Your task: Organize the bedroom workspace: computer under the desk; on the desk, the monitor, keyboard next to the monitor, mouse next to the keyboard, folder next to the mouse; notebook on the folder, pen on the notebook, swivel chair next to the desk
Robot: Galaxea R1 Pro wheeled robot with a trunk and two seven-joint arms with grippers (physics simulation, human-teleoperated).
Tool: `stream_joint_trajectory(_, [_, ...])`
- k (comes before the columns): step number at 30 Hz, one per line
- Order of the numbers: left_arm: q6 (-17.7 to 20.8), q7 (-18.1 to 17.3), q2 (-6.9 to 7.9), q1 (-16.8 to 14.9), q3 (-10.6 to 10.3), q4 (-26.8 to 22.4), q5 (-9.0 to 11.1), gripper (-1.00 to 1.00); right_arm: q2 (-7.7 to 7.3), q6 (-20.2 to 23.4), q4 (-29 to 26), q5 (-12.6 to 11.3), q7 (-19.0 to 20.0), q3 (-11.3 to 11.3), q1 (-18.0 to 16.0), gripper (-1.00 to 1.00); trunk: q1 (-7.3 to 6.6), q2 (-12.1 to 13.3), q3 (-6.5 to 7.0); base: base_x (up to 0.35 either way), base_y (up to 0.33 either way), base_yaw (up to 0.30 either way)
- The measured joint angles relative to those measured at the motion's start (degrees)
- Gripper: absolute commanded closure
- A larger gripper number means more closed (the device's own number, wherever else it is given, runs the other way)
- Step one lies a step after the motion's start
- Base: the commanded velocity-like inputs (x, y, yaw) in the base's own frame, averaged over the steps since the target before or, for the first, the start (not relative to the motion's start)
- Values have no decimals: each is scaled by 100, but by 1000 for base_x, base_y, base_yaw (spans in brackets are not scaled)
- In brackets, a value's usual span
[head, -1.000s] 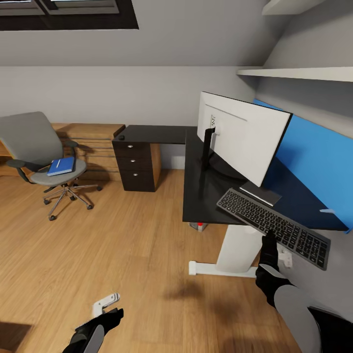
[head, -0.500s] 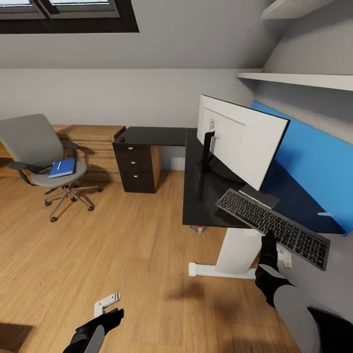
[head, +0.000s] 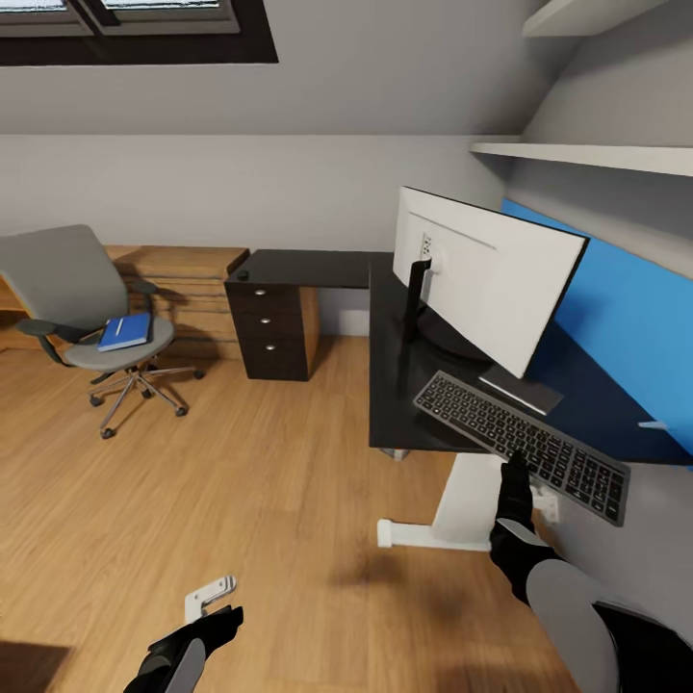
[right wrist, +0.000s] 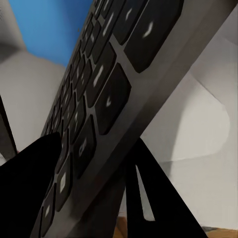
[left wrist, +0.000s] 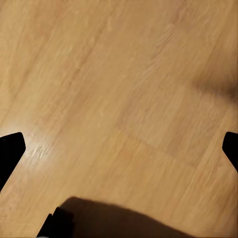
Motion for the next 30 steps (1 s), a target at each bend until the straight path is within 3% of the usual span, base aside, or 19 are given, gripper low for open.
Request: stream_joint_trajectory(30, [0,0,0,0,-7,8,0,-100,44,-27,9,16,-25,11,0,100,1,0,0,13,113,0])
